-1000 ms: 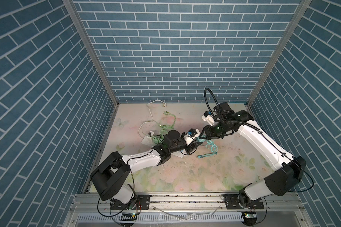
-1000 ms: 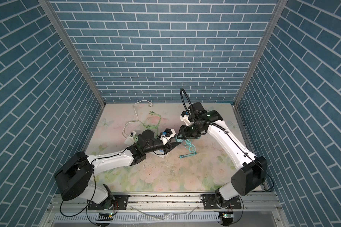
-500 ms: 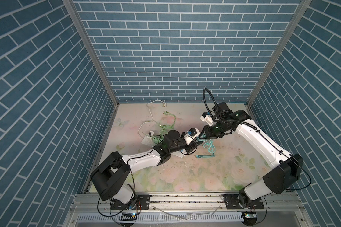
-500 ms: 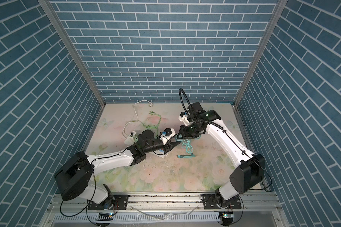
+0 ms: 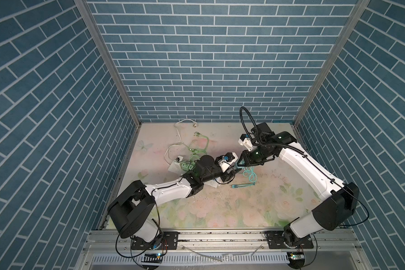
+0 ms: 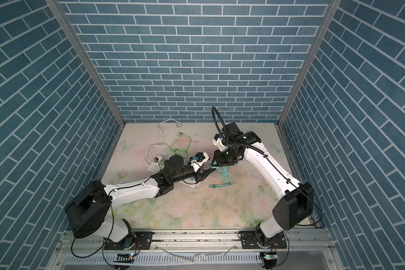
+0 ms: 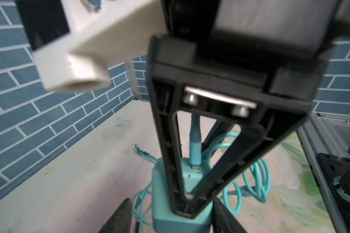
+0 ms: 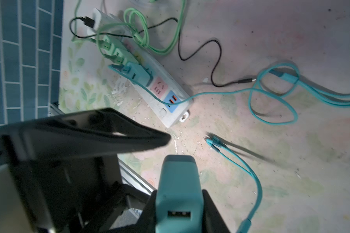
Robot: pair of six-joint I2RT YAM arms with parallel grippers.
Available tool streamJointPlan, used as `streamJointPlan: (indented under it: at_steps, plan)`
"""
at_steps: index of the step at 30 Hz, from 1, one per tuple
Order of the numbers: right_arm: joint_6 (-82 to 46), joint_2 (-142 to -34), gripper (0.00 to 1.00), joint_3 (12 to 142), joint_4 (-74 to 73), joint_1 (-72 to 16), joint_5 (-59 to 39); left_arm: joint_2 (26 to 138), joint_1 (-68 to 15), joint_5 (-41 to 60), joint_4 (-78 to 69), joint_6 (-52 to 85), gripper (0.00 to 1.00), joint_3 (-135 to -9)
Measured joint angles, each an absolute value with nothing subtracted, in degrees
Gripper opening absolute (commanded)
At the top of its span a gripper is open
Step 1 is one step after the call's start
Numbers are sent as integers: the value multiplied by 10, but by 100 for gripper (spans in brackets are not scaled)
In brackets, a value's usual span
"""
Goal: Insert the plug
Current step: 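Open the left gripper while the right gripper carries the charger to the strip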
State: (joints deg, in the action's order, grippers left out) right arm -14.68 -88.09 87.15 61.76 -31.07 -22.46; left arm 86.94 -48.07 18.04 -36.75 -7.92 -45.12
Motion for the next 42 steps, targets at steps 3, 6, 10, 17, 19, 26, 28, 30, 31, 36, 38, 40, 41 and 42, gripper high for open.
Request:
streamJointPlan:
  at_steps: [3, 6, 10, 17, 19, 26, 28, 30, 31, 36, 38, 40, 41, 42]
  plan:
    - [-145, -881, 0, 872, 630, -294, -198, 861, -480, 157, -365, -81, 80, -453]
    - [-136, -881, 0, 880, 648, -270, -170, 845, -479, 134, -353, -82, 86, -454]
    - [-117, -884, 0, 929, 680, -248, -117, 818, -479, 90, -323, -81, 91, -456]
    - [-72, -931, 0, 1064, 707, -249, -17, 736, -477, -28, -219, -60, 100, -462]
    - [-60, -945, 0, 1082, 705, -252, -2, 706, -476, -61, -180, -50, 100, -467]
    - [-6, -973, 0, 1090, 680, -305, -6, 590, -473, -162, -28, 6, 100, -478]
    - [16, -982, 0, 1089, 670, -323, -12, 563, -472, -186, 20, 23, 100, -481]
    - [38, -988, 0, 1086, 657, -342, -23, 539, -472, -208, 71, 43, 100, -486]
    - [50, -990, 0, 1082, 650, -352, -31, 527, -472, -219, 98, 54, 100, -490]
    - [99, -997, 0, 1064, 630, -408, -68, 479, -472, -257, 213, 101, 100, -502]
    - [117, -1002, 0, 1057, 624, -429, -78, 461, -472, -271, 248, 117, 100, -503]
    - [131, -1008, 0, 1048, 619, -446, -85, 442, -472, -283, 276, 131, 100, -503]
    - [137, -1011, 0, 1042, 617, -455, -88, 431, -472, -291, 289, 139, 100, -503]
    - [142, -1013, 0, 1036, 614, -461, -90, 422, -472, -296, 298, 145, 100, -503]
